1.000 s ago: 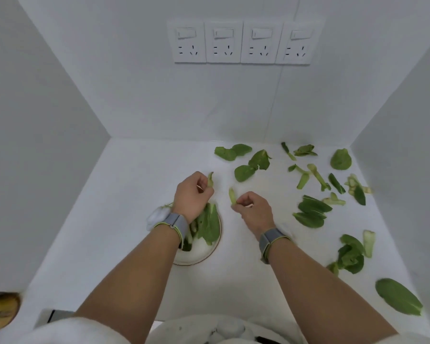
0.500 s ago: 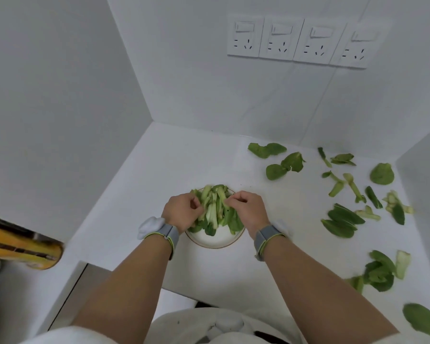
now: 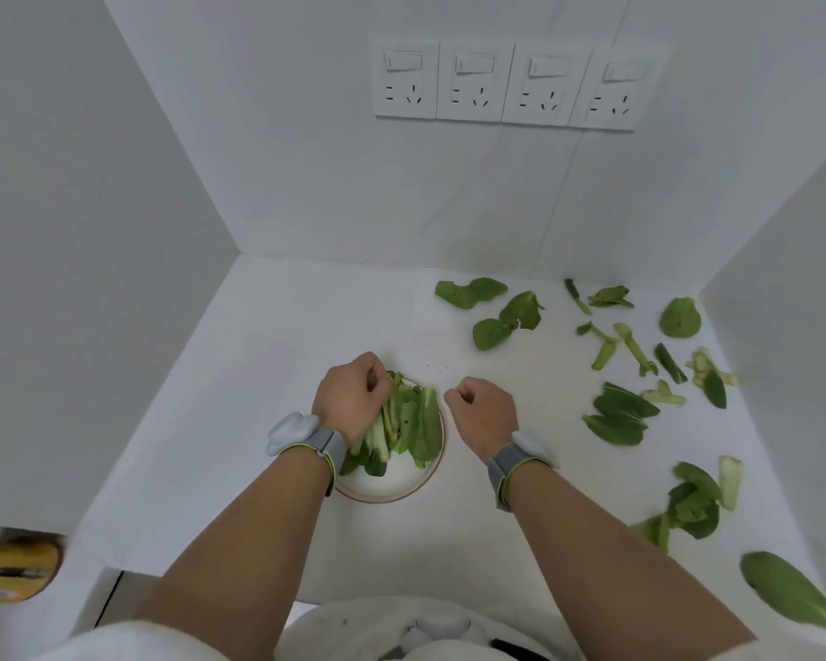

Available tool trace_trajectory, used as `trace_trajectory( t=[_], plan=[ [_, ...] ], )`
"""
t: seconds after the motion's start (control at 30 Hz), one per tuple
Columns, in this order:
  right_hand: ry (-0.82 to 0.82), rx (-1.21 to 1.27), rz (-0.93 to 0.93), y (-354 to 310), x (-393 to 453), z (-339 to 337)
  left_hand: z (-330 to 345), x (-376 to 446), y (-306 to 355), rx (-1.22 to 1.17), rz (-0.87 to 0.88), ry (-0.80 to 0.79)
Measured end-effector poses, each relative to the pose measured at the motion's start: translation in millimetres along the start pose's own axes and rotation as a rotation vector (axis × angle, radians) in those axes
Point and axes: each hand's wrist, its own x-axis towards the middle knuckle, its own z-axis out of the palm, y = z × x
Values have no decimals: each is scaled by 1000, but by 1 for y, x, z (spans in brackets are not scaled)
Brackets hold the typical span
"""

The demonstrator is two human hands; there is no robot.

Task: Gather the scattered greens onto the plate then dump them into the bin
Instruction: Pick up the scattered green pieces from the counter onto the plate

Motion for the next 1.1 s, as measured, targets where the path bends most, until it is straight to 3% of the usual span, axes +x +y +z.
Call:
trace_trajectory(
  t=[0.1,0.23,0.43,0.53,0.77,0.87,1.1],
  plan=[
    [45,-3,102,20,11,-13,11,17,16,15,68,-13],
    [-3,-189,217,47,27,-23,32,46,38,27,159,-88],
    [-28,-434,181,54,52,-6,71,88,69,132,231,-200],
    [-32,-570,76,57,51,-1,83,99,76,200,232,-269],
    [-99,-637,67,59,69,1,115,135,106,457,66,-261],
    [-101,-646,59,65,75,3,121,148,118,640,0,-362],
    [246,-347,238,65,122,-33,133,147,108,810,37,-353]
  ],
)
